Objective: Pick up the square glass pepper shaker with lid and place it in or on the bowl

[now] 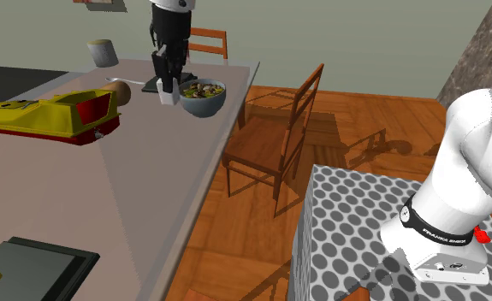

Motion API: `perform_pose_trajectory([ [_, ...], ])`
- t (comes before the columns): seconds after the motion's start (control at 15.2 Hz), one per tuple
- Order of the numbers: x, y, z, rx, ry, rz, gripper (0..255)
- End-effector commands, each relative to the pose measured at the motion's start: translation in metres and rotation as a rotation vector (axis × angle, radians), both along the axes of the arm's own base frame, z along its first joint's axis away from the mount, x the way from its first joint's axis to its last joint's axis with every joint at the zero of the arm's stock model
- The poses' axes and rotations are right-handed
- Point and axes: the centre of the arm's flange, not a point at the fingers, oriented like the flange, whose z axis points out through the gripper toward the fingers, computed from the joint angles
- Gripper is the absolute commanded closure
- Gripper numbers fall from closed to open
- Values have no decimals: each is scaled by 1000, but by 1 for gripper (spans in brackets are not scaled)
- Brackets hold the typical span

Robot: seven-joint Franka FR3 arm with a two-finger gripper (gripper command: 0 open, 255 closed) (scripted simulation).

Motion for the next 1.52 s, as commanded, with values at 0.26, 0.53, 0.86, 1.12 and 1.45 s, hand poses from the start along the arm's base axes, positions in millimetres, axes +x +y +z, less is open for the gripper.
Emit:
perform_pose_trajectory([
  [0.26,5,-39,14,0,1,0,255],
  [0.53,10,-92,16,0,1,0,255],
  [0.86,18,-157,19,0,1,0,255],
  [1.12,23,-210,21,0,1,0,255],
  [1.45,26,-237,6,0,1,0,255],
])
